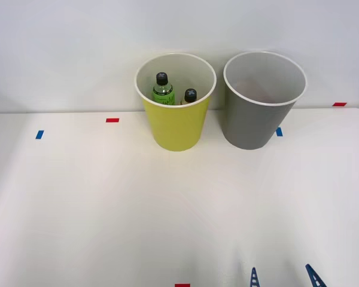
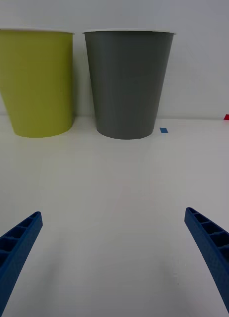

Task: Put cans in the gray bin, plastic bottles in the light green bin

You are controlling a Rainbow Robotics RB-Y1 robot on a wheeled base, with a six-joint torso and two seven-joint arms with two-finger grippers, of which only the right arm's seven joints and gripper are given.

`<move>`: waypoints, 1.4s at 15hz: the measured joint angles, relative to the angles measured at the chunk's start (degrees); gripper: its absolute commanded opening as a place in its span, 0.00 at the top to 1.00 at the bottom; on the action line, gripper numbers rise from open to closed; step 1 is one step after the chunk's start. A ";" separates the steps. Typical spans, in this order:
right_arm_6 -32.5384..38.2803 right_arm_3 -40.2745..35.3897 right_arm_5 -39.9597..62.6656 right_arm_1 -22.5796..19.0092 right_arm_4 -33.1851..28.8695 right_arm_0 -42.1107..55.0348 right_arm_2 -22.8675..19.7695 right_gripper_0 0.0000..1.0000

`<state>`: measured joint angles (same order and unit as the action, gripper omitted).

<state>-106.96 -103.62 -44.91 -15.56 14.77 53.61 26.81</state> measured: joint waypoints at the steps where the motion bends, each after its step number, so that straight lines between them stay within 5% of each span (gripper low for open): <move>1: 0.00 0.00 0.00 0.00 0.00 0.00 0.00 0.00; 21: 0.00 0.00 0.00 0.00 0.00 0.00 0.00 0.00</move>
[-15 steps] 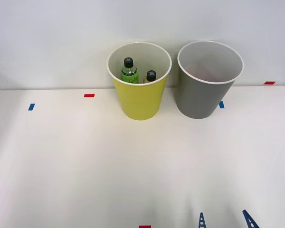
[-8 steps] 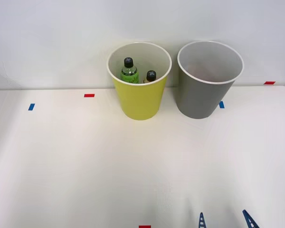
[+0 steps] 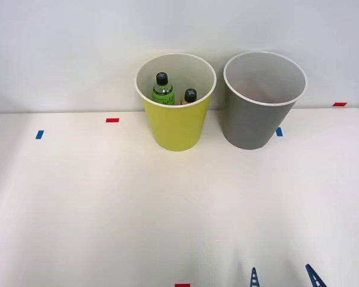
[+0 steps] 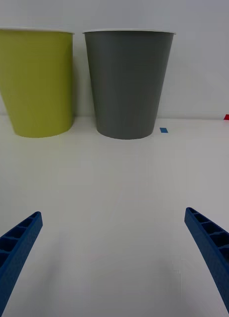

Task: Put cans in the gray bin, plastic bottles in the light green bin

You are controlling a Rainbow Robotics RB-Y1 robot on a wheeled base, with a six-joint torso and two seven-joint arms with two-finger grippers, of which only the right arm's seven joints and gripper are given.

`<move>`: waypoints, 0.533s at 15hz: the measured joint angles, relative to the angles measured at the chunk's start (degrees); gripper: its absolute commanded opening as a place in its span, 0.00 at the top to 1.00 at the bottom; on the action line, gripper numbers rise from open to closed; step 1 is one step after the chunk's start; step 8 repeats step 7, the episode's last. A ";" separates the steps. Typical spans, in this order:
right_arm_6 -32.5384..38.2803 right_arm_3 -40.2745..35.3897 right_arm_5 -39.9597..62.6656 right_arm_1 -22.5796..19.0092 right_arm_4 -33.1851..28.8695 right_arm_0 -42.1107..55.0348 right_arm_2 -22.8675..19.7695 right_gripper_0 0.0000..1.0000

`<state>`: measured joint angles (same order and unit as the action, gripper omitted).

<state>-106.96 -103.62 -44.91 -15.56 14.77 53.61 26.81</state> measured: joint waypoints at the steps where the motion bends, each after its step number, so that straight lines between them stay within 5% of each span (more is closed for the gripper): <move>1: 0.00 0.00 0.00 0.00 0.00 0.00 0.00 0.00; 8: 0.00 0.00 0.00 0.00 0.00 0.00 0.00 0.00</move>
